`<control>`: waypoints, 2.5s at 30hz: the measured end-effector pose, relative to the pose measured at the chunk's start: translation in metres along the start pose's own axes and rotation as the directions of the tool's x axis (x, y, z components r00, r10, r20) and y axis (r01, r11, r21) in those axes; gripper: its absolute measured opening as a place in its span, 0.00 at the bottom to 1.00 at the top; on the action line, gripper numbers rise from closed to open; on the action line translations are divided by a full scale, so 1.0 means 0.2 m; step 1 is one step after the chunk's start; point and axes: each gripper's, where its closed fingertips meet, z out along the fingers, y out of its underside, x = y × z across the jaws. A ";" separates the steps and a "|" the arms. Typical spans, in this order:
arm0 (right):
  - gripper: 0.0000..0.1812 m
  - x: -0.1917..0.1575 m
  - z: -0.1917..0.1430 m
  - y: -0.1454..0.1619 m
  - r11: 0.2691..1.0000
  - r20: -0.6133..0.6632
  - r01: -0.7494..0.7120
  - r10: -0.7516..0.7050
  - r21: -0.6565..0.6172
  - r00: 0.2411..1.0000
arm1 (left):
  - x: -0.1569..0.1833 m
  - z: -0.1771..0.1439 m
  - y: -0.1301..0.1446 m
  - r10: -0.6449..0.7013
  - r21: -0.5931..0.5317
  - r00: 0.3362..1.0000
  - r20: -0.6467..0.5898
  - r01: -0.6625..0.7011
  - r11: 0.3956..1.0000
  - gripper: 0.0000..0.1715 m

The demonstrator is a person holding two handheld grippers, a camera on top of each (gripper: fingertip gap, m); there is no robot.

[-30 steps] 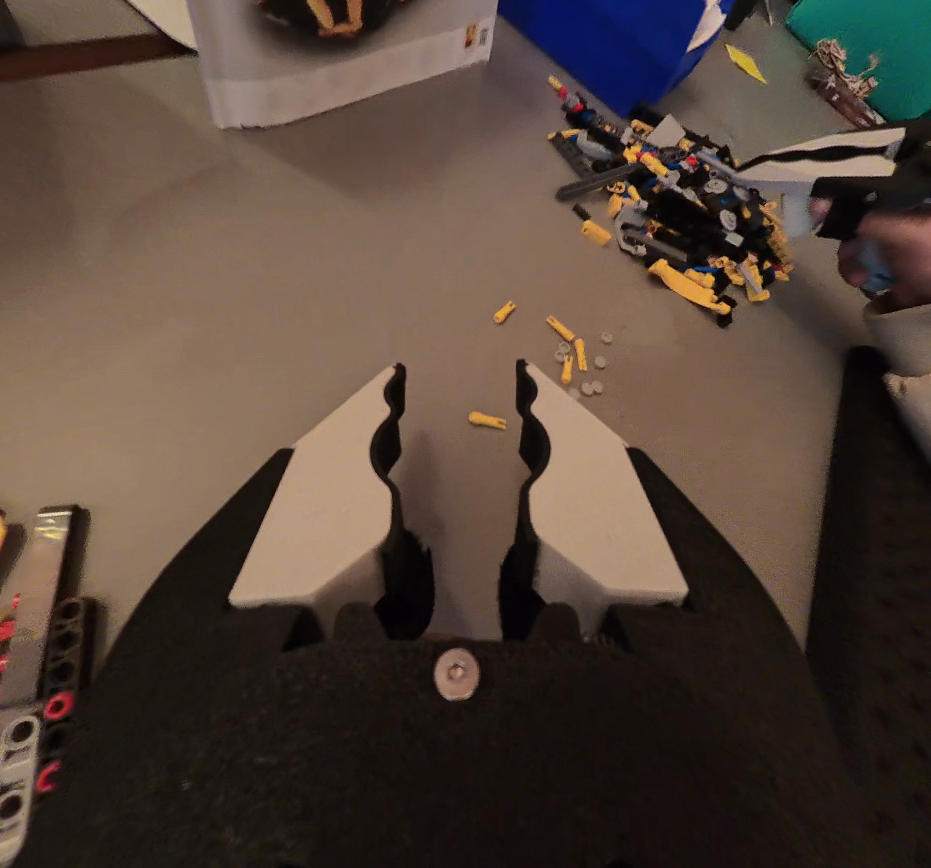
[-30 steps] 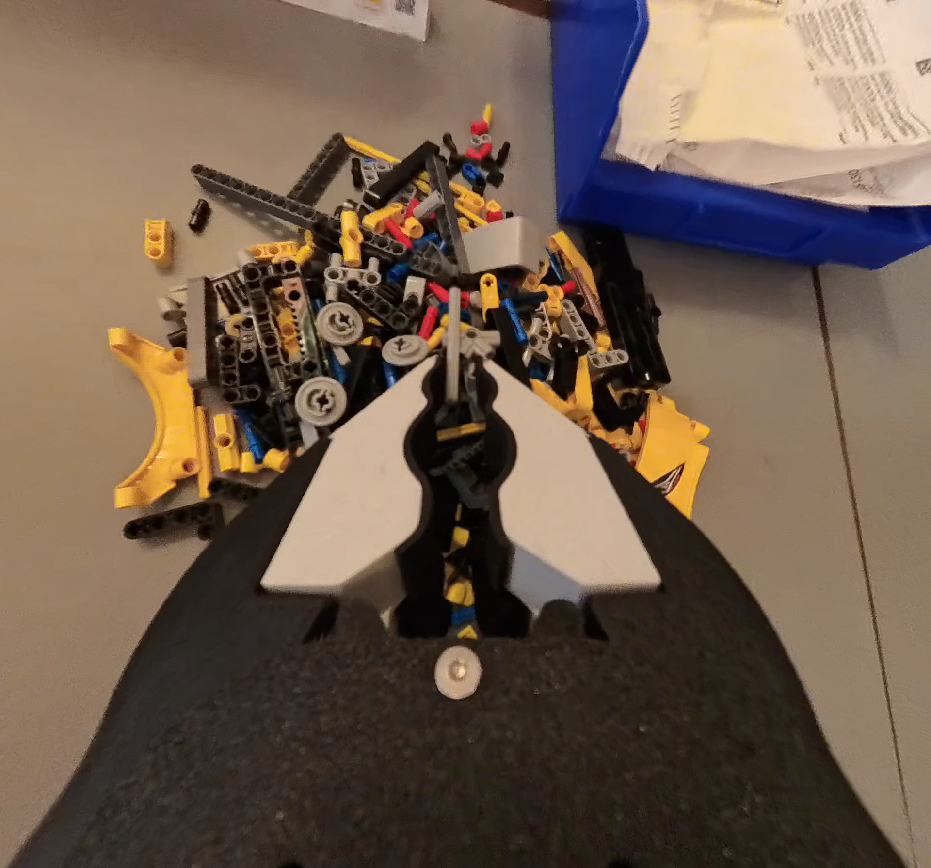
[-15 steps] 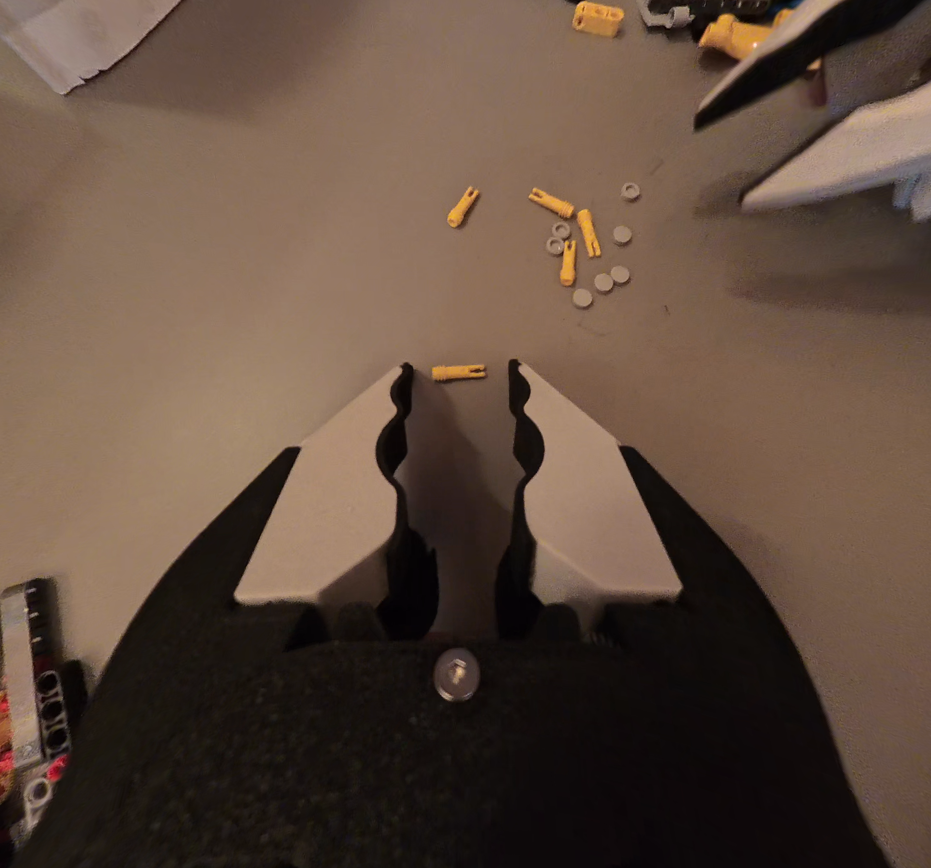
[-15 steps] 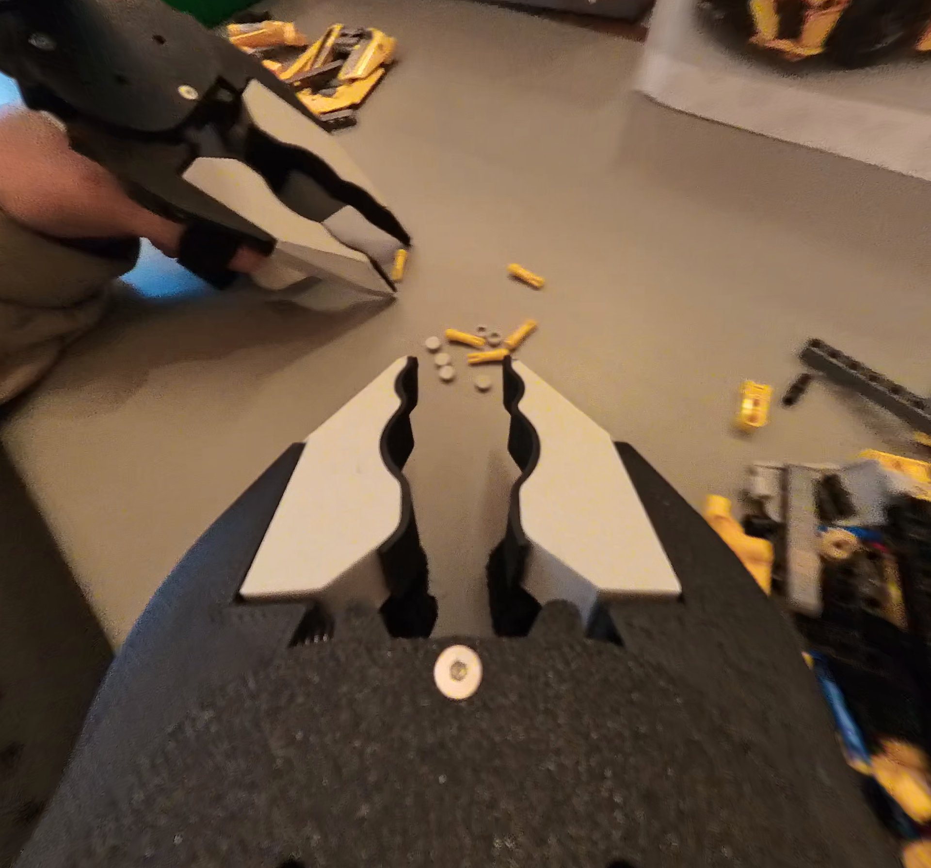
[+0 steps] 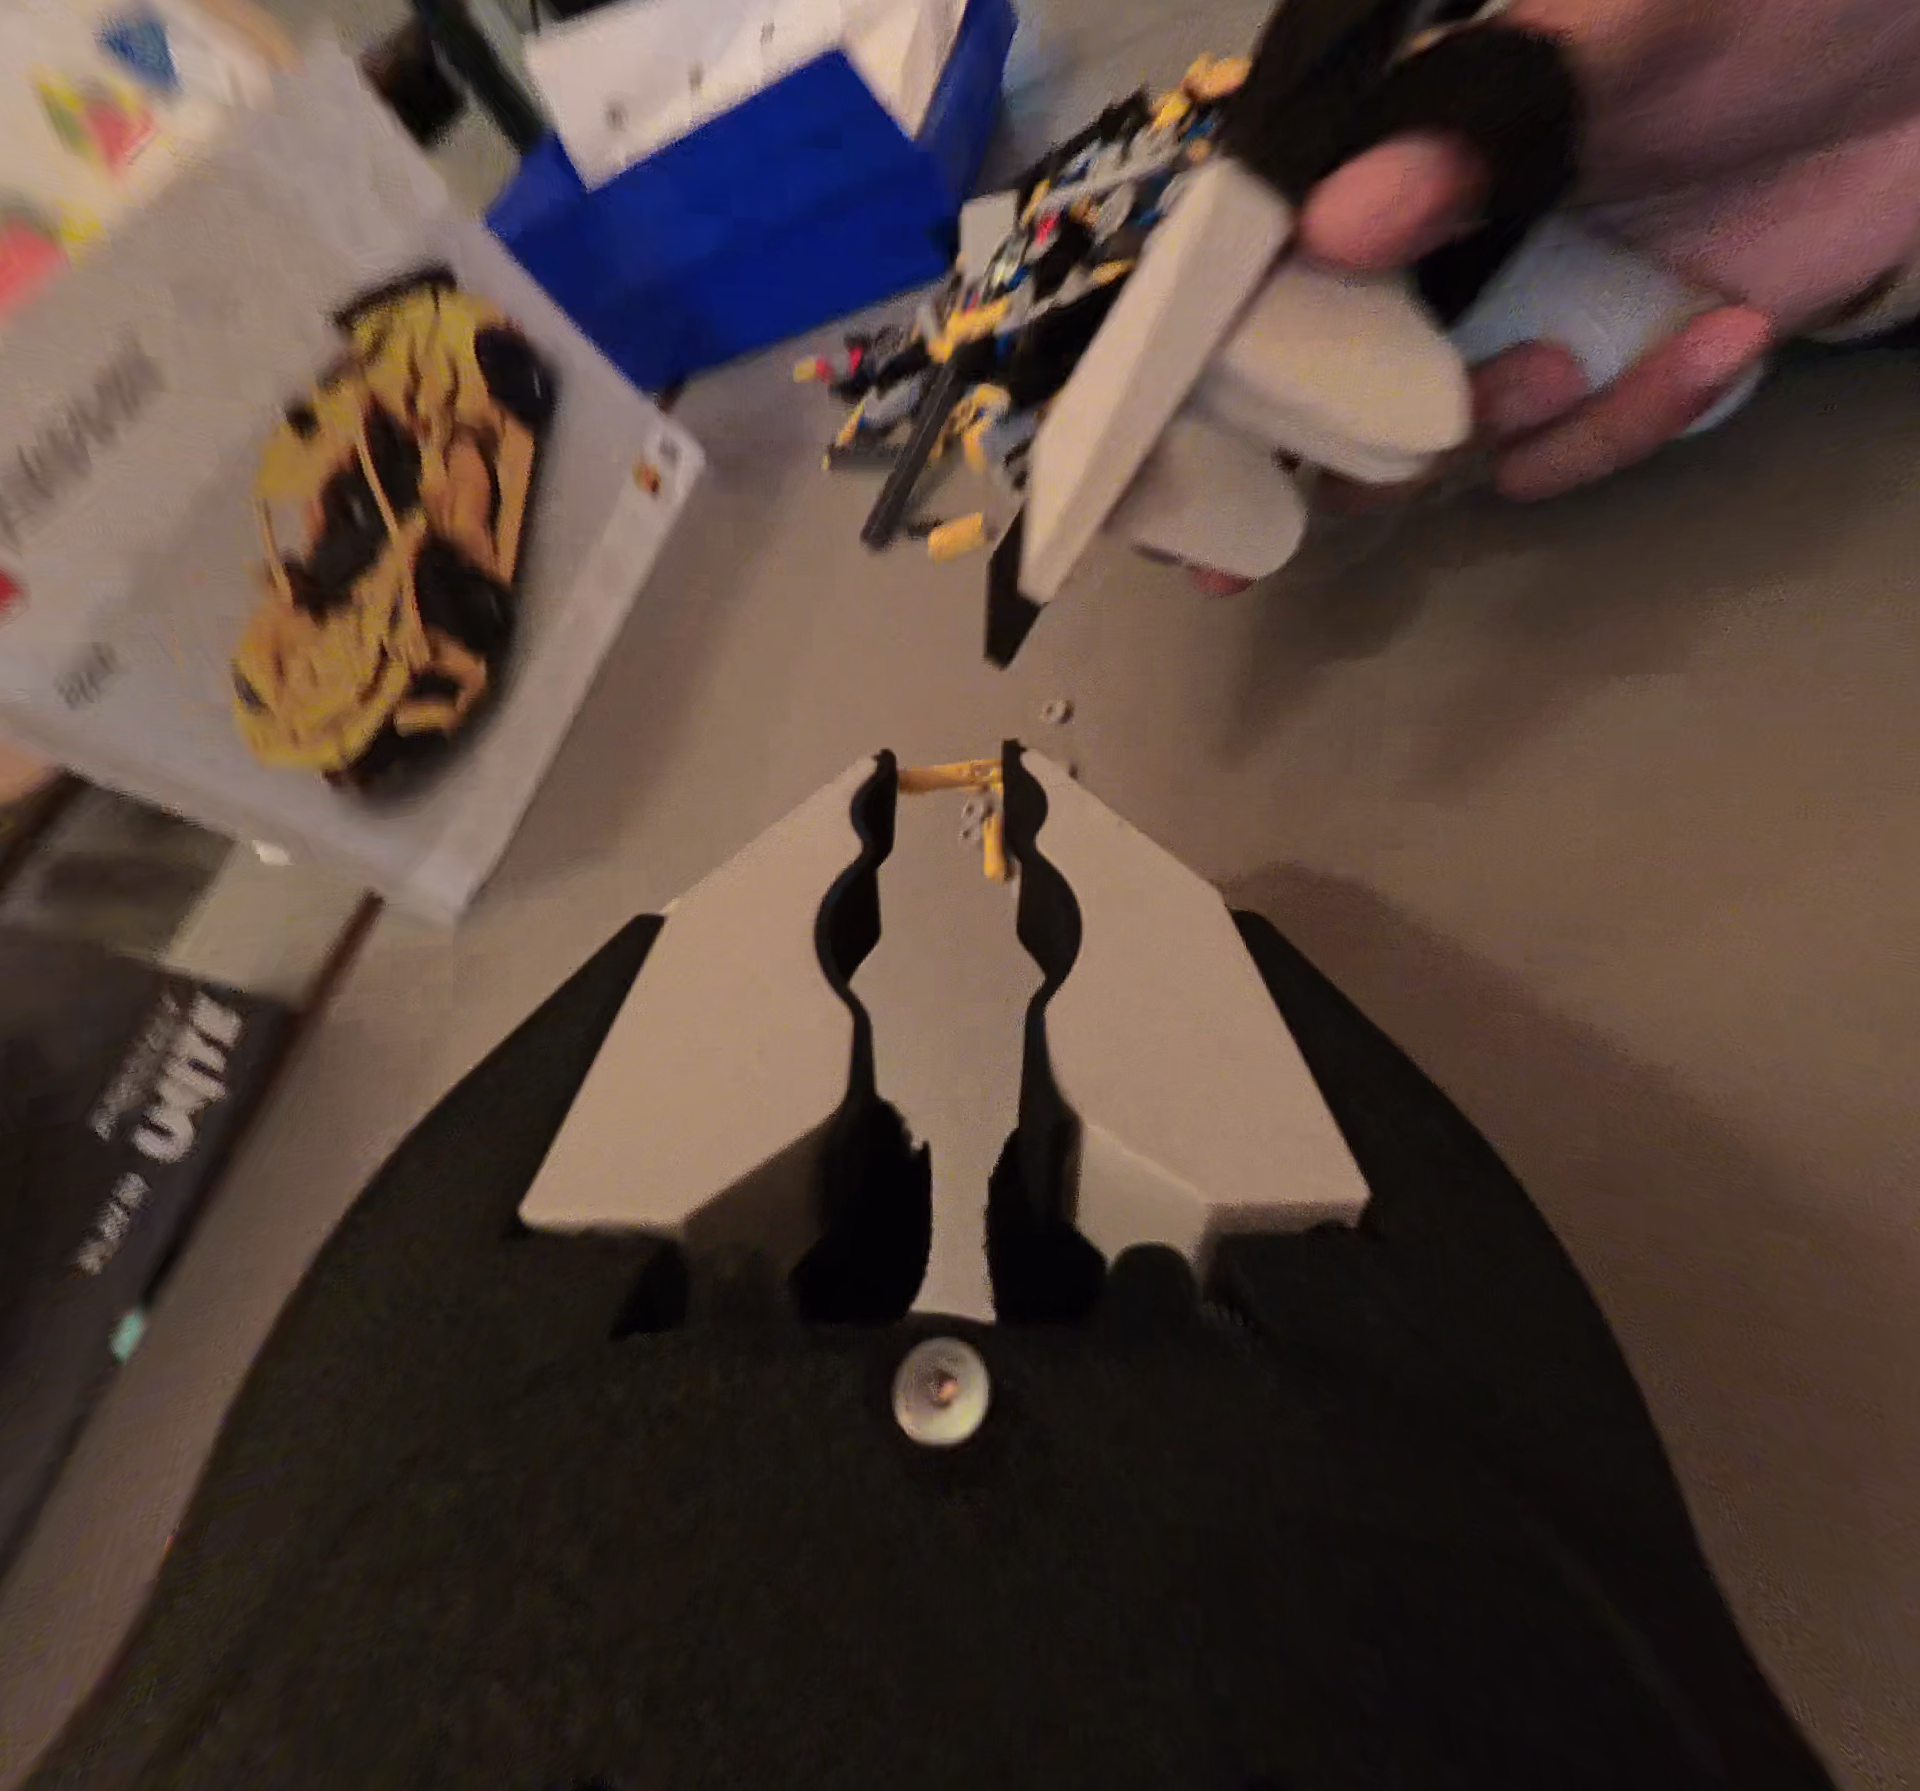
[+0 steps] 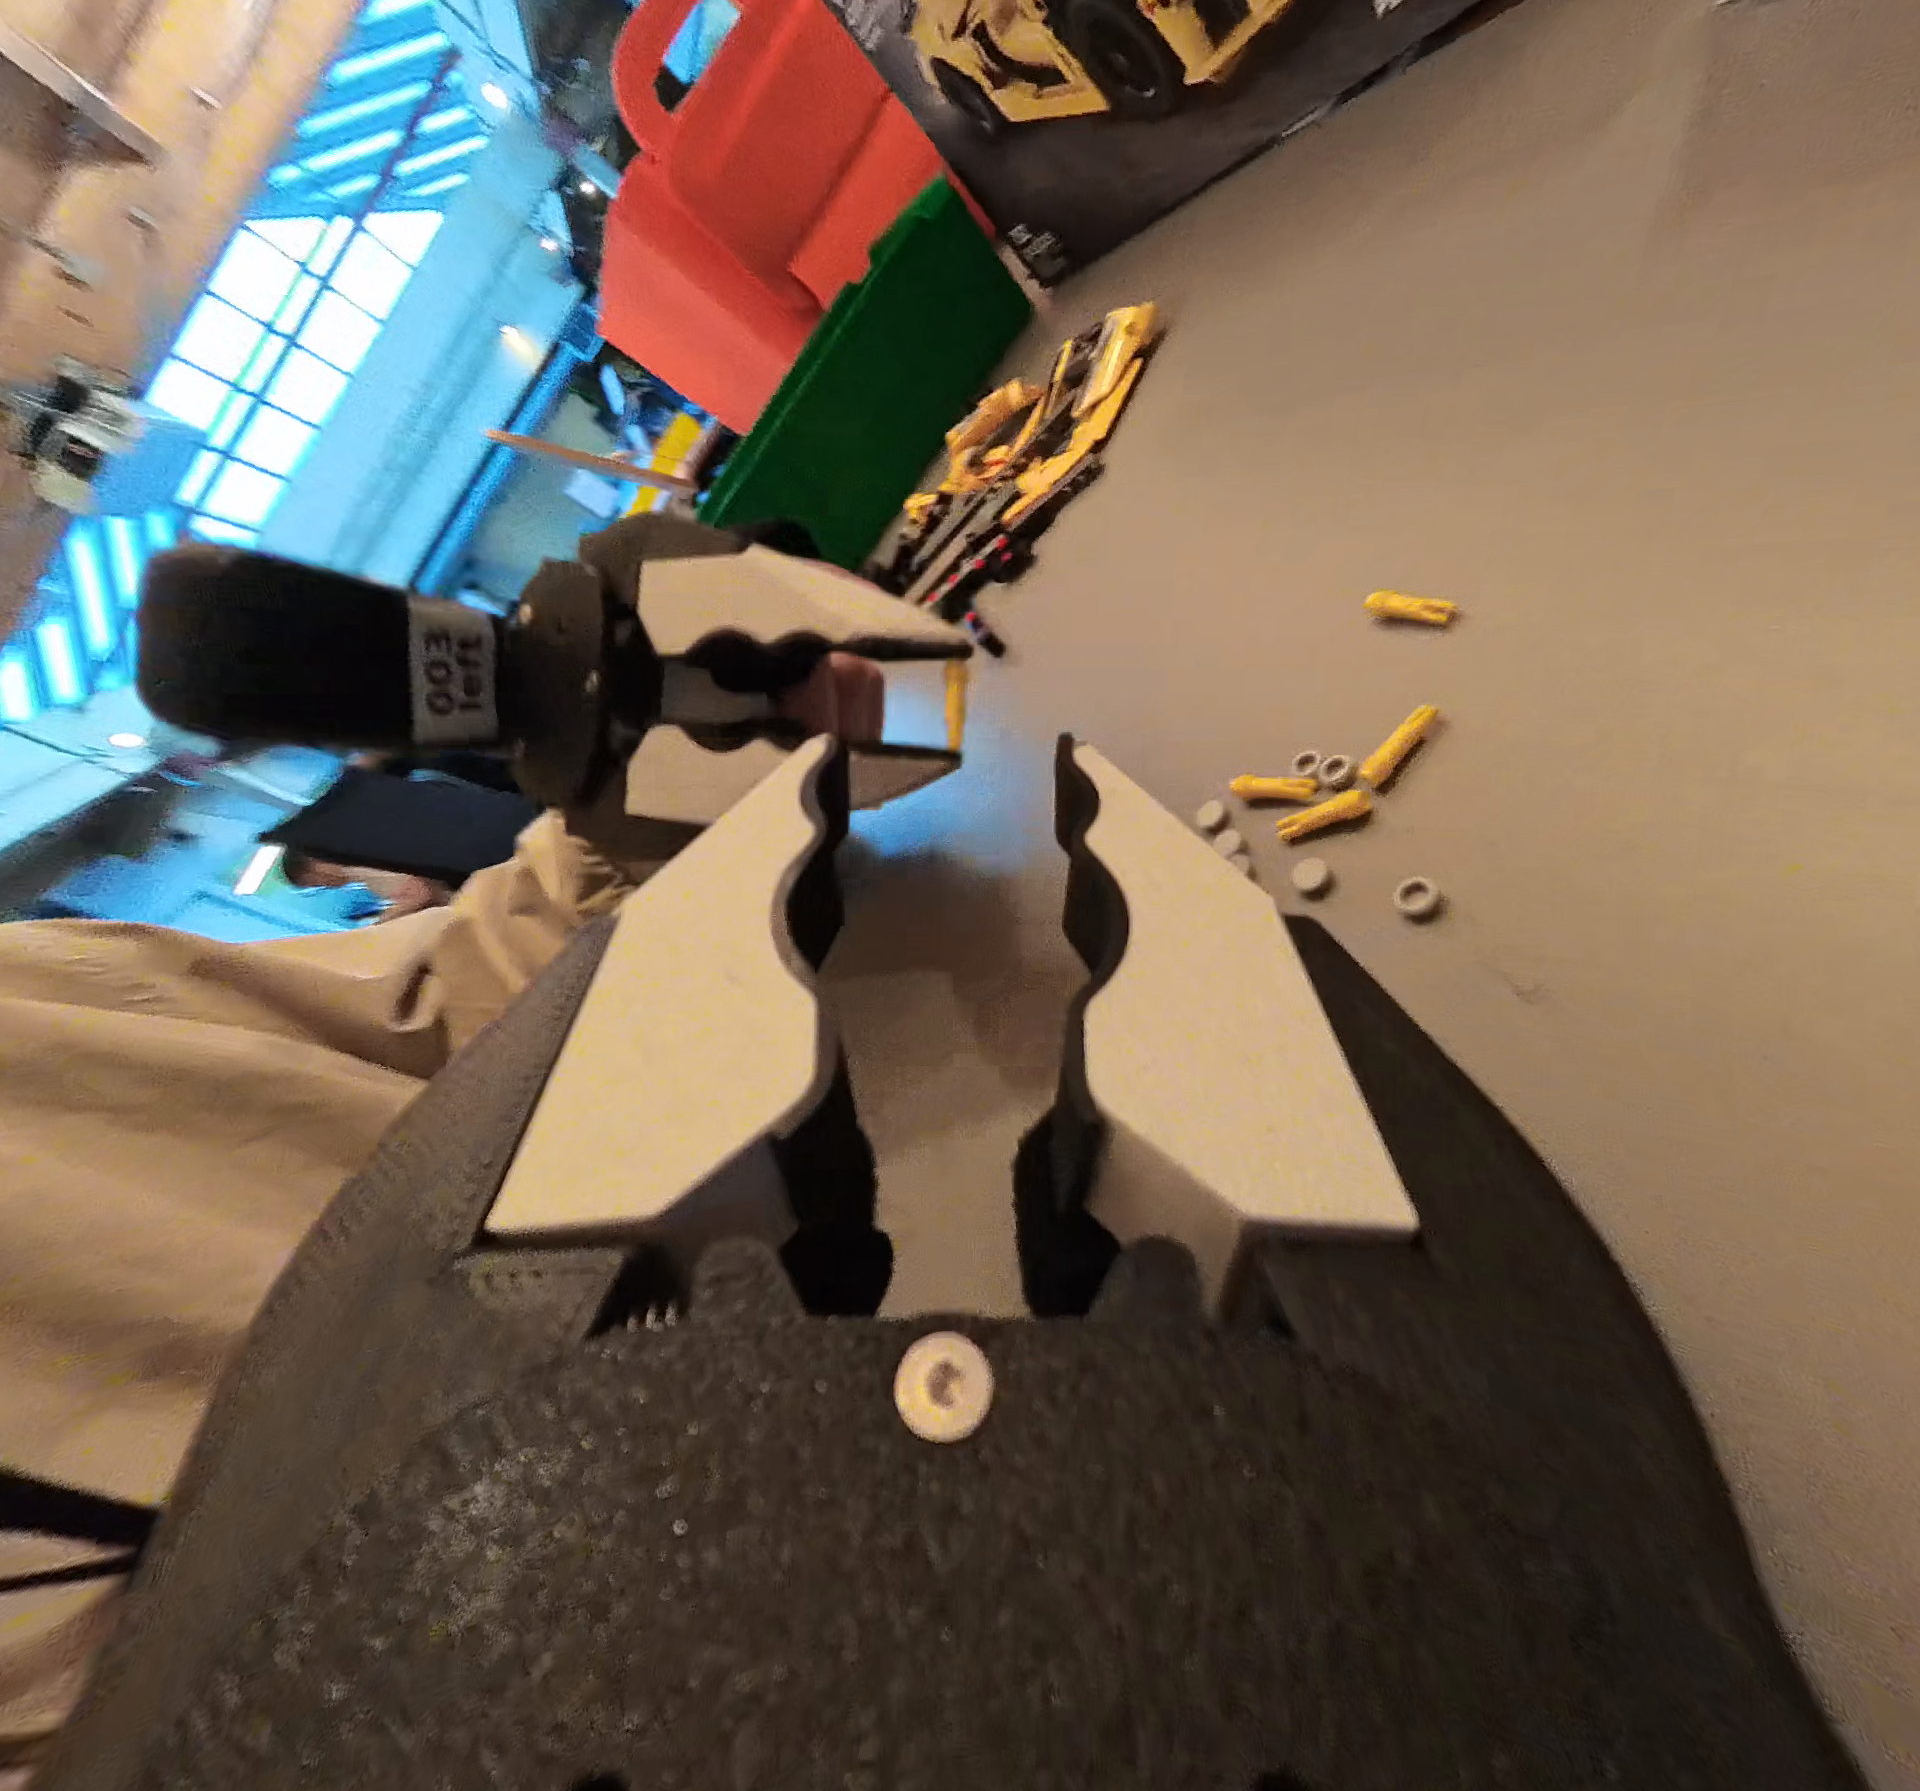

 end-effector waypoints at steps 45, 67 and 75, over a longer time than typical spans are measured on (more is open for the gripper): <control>0.03 0.46 -0.09 0.12 0.704 -0.408 0.412 -0.687 -0.579 0.601 | -0.18 0.03 0.23 -0.472 -0.133 0.877 0.090 0.480 0.867 0.14; 0.12 0.50 -0.57 -0.25 0.816 -0.625 0.411 -0.576 -0.405 0.527 | -0.22 0.01 0.26 -0.518 -0.129 0.850 0.098 0.527 0.840 0.14; 0.12 0.41 -0.01 0.13 0.748 -0.424 0.399 -0.642 -0.531 0.638 | -0.20 0.02 0.28 -0.518 -0.148 0.850 0.094 0.526 0.837 0.14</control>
